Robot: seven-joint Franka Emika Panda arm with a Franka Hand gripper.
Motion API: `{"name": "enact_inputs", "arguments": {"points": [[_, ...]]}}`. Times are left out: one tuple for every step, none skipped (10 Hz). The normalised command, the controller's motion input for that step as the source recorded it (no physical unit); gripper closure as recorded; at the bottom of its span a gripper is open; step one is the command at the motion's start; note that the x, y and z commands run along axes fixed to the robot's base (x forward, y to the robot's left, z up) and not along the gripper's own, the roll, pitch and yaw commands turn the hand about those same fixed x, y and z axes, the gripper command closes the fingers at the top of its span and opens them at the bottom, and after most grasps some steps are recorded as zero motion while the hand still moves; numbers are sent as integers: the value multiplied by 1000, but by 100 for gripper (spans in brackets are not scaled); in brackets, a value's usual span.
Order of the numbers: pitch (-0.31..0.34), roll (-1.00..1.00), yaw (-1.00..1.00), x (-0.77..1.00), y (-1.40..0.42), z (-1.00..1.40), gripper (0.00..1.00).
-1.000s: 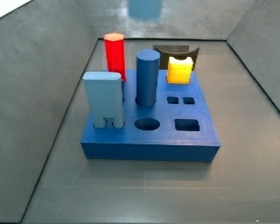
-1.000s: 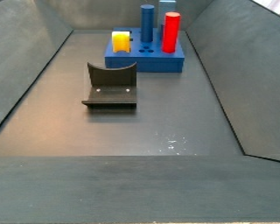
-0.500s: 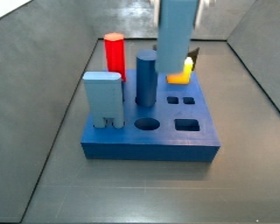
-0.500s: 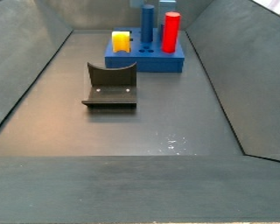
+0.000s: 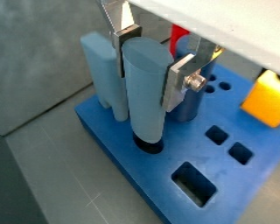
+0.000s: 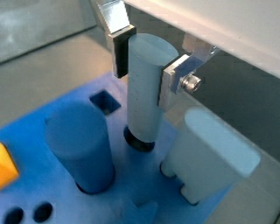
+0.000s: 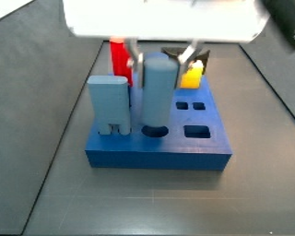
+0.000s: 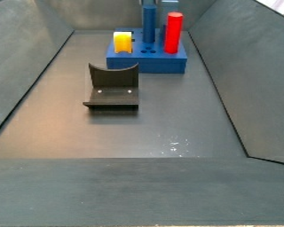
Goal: Pick up the oval object. Move up. Place the oval object on the fixture. Regrasp the oval object. Move to above the board. Insert the oval object.
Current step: Insert the oval object.
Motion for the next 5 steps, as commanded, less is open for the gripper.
{"name": "enact_inputs", "arguments": {"points": [[-77,0,0,0,0,-337,100],[-114,6,-103,114,0,-334,100],[-149,0,-77,0,0,-446,100],[-71,0,-106,0,0,-531,100],[0,44,-143,0,0,-511,100]]}}
